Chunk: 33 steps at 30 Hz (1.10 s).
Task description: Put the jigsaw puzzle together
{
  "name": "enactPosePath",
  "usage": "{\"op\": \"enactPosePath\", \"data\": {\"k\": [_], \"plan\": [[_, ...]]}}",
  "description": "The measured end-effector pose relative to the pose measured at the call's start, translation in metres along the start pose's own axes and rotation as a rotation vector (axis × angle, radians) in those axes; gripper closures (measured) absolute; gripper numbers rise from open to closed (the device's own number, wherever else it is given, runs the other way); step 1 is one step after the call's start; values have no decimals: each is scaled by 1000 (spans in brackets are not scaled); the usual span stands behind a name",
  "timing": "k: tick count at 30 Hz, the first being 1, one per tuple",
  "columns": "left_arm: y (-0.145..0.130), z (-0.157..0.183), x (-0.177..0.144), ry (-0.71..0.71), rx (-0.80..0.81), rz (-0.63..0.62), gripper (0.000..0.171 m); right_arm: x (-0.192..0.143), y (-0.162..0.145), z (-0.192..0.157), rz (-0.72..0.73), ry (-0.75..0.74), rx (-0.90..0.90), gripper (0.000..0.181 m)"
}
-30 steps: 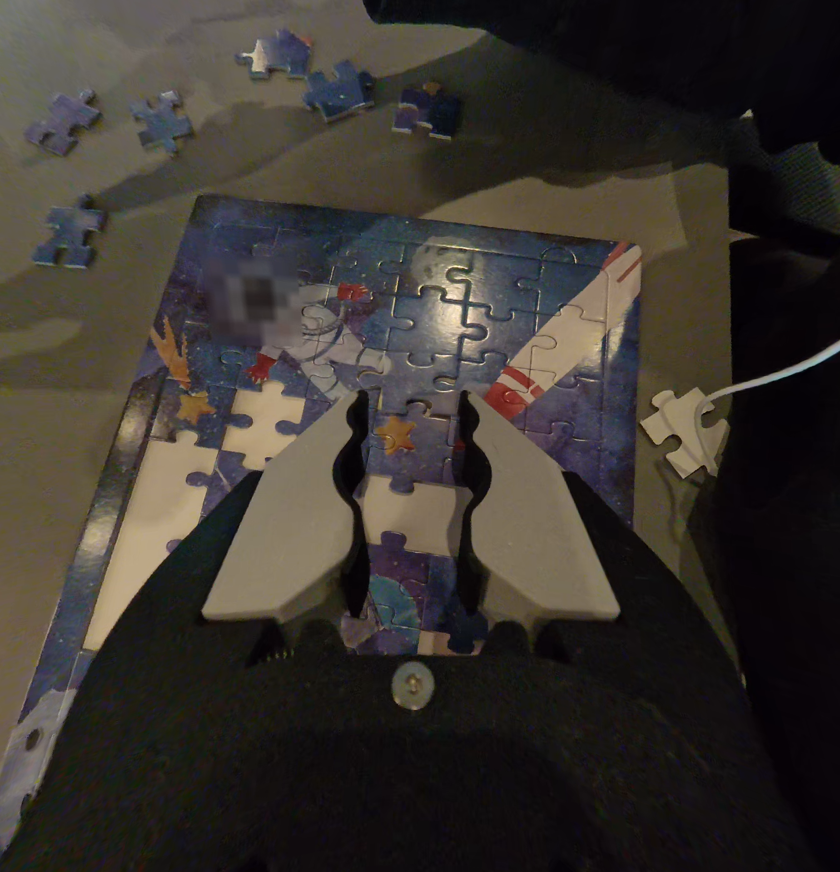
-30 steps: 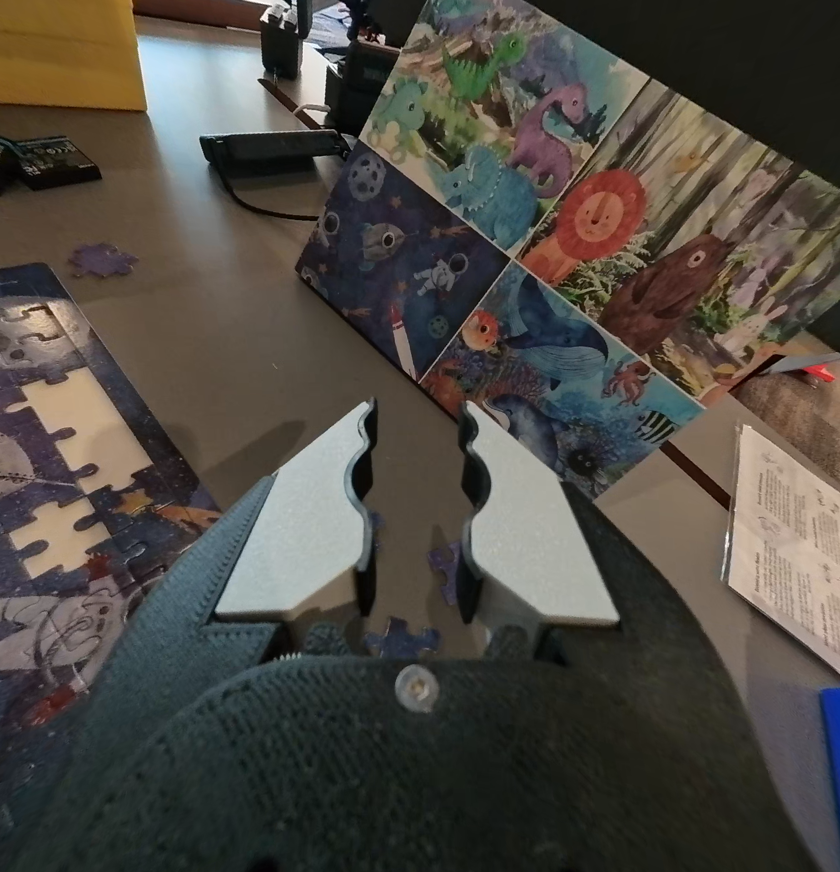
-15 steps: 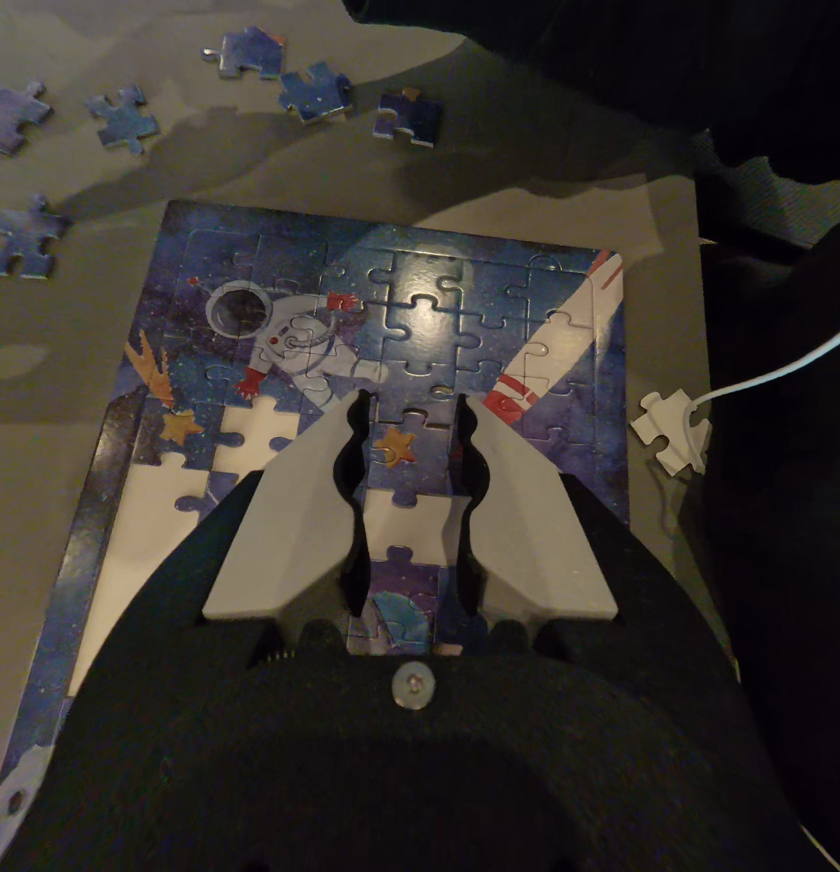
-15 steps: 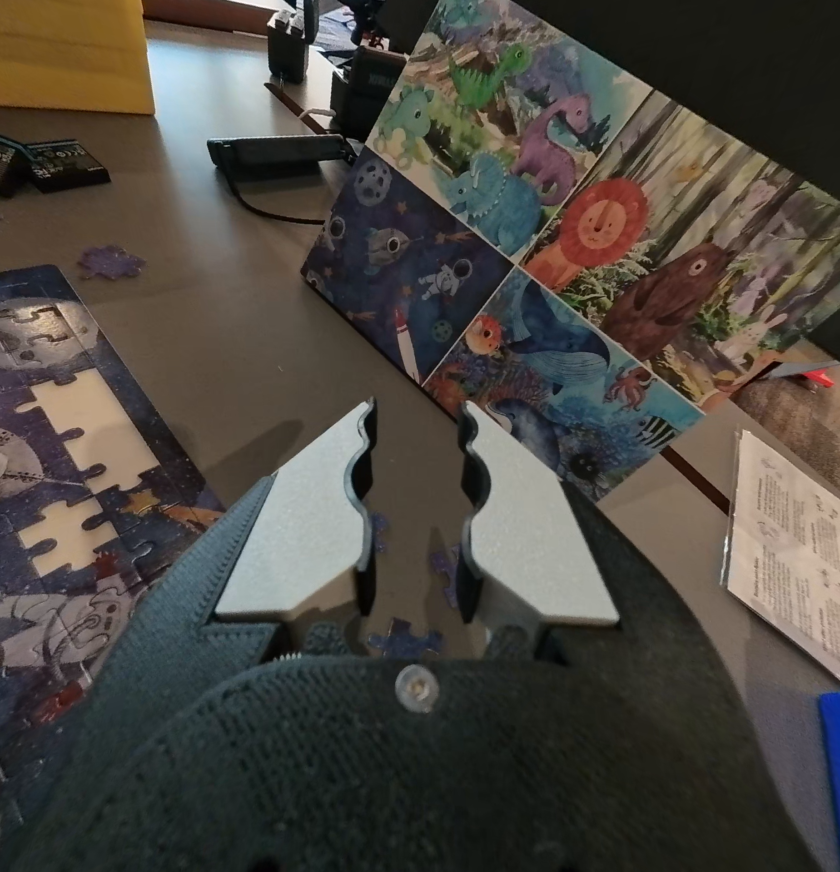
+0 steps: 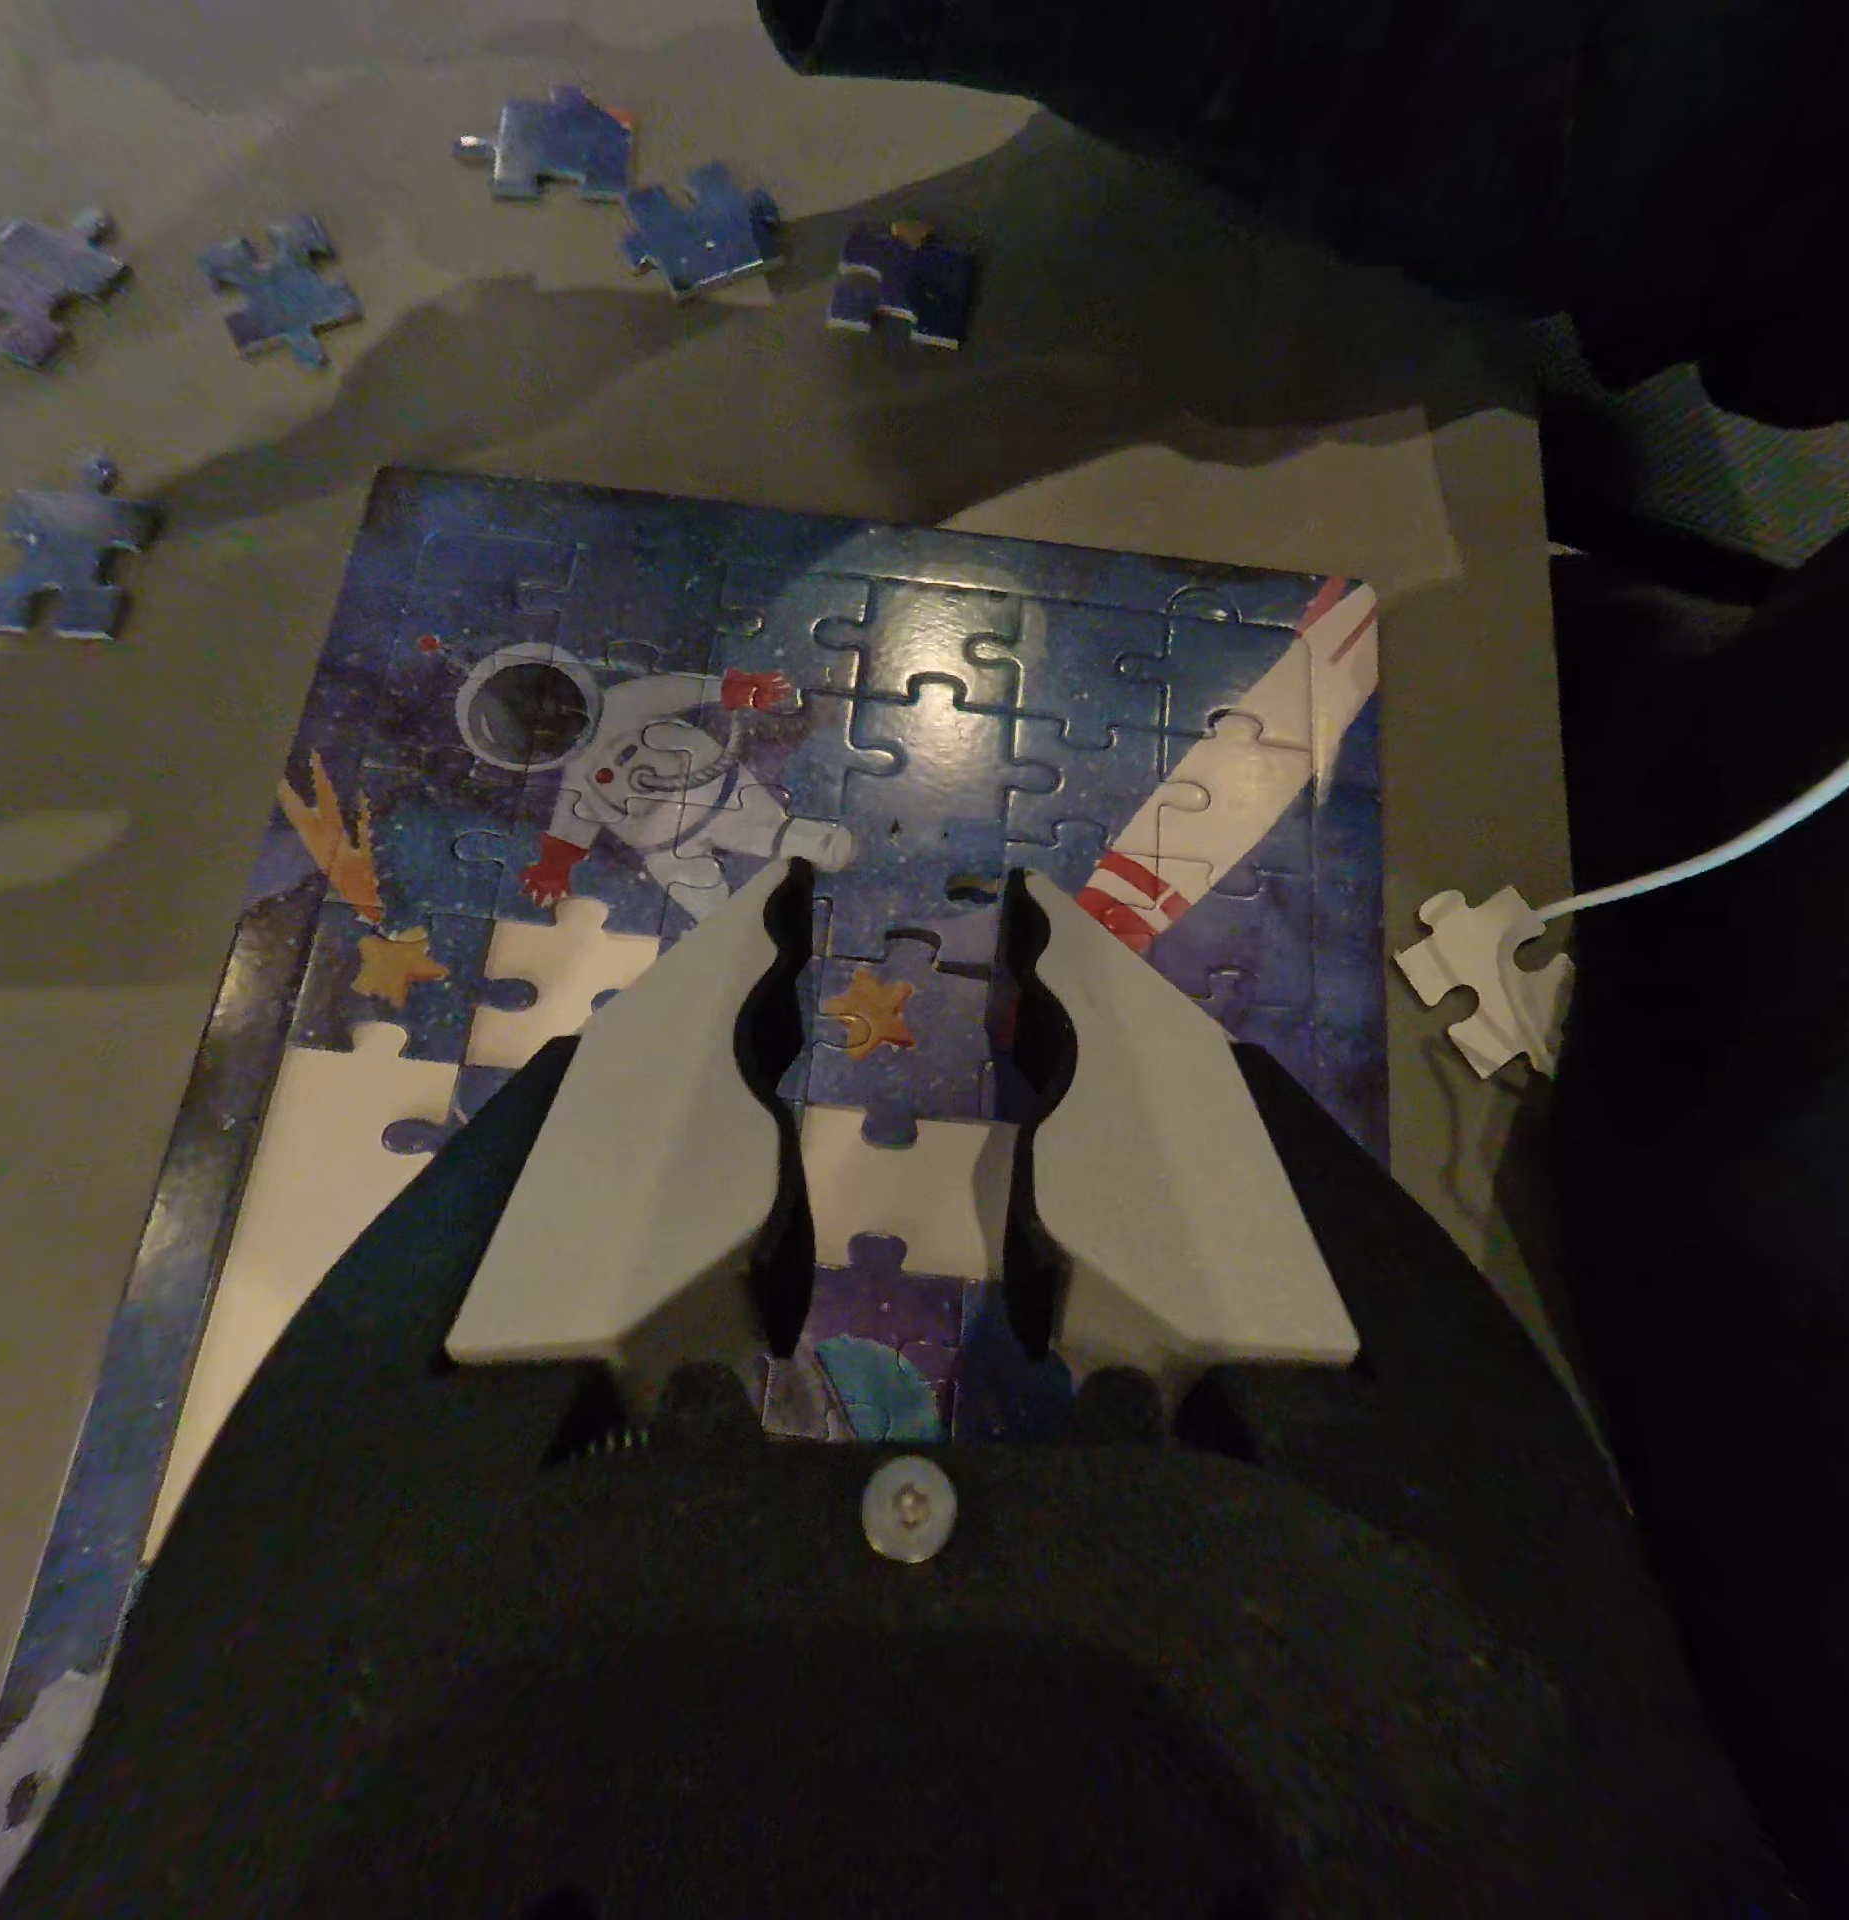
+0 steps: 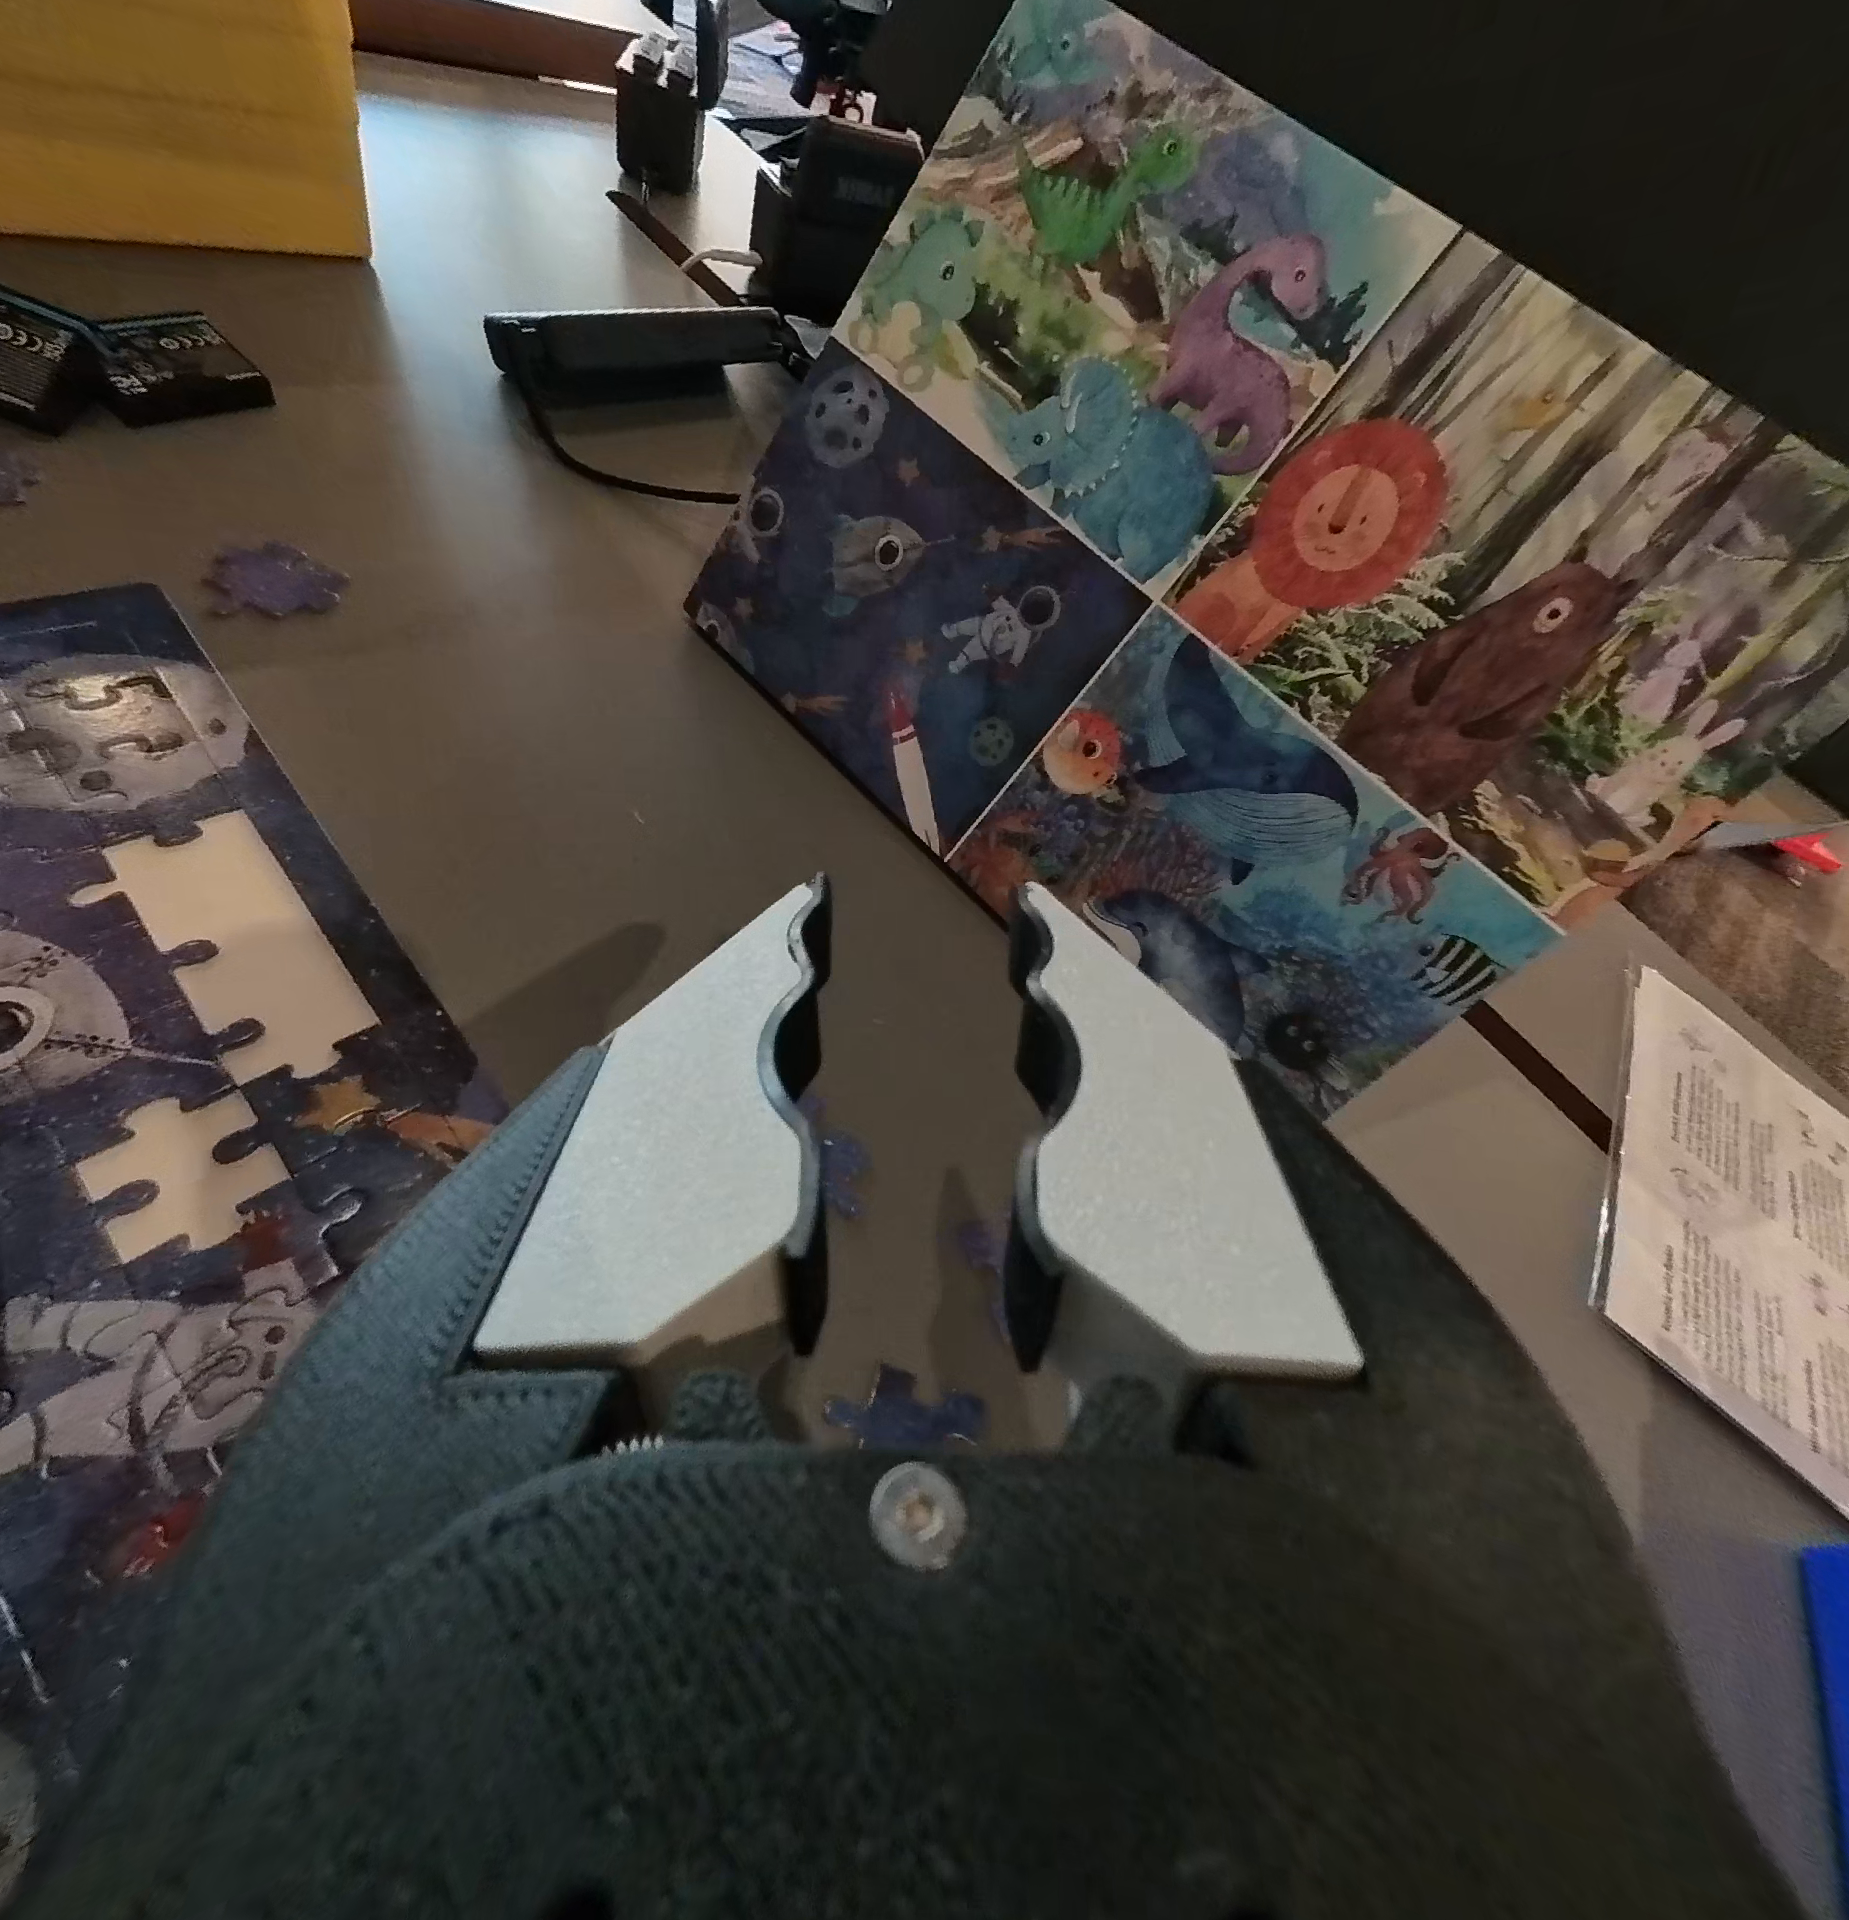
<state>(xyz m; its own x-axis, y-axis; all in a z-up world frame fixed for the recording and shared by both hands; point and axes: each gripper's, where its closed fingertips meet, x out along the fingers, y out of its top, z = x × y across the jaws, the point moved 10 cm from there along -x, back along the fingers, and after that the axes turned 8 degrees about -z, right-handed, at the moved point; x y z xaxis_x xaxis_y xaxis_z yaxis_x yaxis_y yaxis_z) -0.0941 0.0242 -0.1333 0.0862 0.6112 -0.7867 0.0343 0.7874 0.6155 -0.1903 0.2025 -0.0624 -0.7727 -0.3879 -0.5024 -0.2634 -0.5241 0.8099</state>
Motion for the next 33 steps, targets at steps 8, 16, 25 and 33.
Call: {"op": "enactPosePath", "data": {"k": [8, 16, 25, 33], "plan": [[1, 0, -3, 19, 6, 18, 138, -3, 2, -2, 8, 3, -8, 148], [-2, -3, -7, 36, 2, 41, 144, -9, -3, -25, 24, 188, -51, 156], [-18, -11, -28, 32, 5, 130, 171, -39, -40, -87, 60, 734, -243, 181], [-19, -6, -17, -24, 30, 16, 171, -32, -57, -113, -109, 898, -327, 181]]}}
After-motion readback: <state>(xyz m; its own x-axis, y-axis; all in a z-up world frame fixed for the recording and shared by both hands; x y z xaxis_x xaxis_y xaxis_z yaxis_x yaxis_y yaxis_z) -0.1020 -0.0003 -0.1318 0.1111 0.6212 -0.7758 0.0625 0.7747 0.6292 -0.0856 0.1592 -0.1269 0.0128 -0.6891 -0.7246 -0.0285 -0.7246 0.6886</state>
